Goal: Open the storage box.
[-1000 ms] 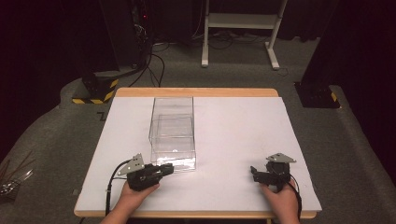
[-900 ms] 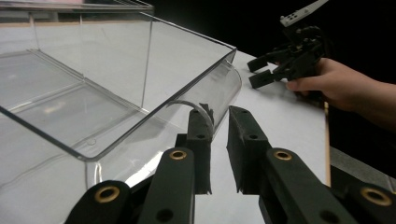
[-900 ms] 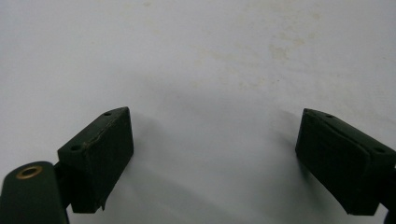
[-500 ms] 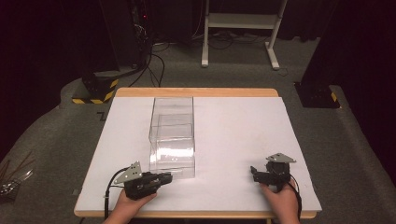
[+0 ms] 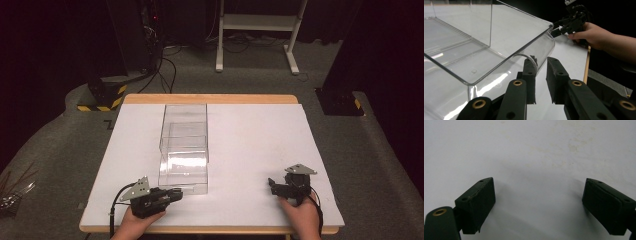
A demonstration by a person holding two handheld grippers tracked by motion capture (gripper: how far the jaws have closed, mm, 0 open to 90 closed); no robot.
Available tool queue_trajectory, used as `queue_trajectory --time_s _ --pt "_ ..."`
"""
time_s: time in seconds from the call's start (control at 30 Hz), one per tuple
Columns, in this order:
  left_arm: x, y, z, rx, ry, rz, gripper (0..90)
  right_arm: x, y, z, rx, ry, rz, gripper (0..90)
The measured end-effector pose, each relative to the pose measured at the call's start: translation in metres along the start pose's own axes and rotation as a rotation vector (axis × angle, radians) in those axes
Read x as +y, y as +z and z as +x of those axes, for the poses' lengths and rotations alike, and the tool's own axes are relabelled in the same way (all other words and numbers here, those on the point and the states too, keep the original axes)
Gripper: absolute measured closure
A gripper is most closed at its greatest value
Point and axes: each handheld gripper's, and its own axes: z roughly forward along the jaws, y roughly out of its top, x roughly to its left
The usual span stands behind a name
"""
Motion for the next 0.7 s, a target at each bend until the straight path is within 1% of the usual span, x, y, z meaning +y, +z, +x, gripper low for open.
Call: queue_trajectory --time_s 0.33,0.37,0.47,0.5,0.53,0.6,0.7 --pt "-0.002 -0.004 -0.002 0.005 0.009 0.0 76.8 0.0 0.0 0.0 0.0 0.0 0.0 11.4" --pt "-0.002 -0.005 -0.003 0.009 0.009 -0.007 76.1 0.0 0.0 0.0 0.0 0.0 0.0 11.4" --pt "-0.003 -0.009 -0.005 0.026 0.011 -0.017 70.1 0.0 0.0 0.0 0.0 0.0 0.0 11.4" --pt "-0.003 -0.011 -0.006 0.036 0.019 -0.018 68.9 0.0 0.0 0.0 0.0 0.0 0.0 11.4" --pt "-0.003 -0.011 -0.006 0.036 0.019 -0.018 67.5 0.0 0.0 0.0 0.0 0.0 0.0 11.4" --pt "-0.003 -0.016 -0.008 0.048 0.035 -0.02 66.0 0.0 0.0 0.0 0.001 0.0 0.0 11.4" --pt "-0.001 -0.02 -0.01 0.053 0.043 -0.033 66.0 0.0 0.0 0.0 0.001 0.0 0.0 11.4"
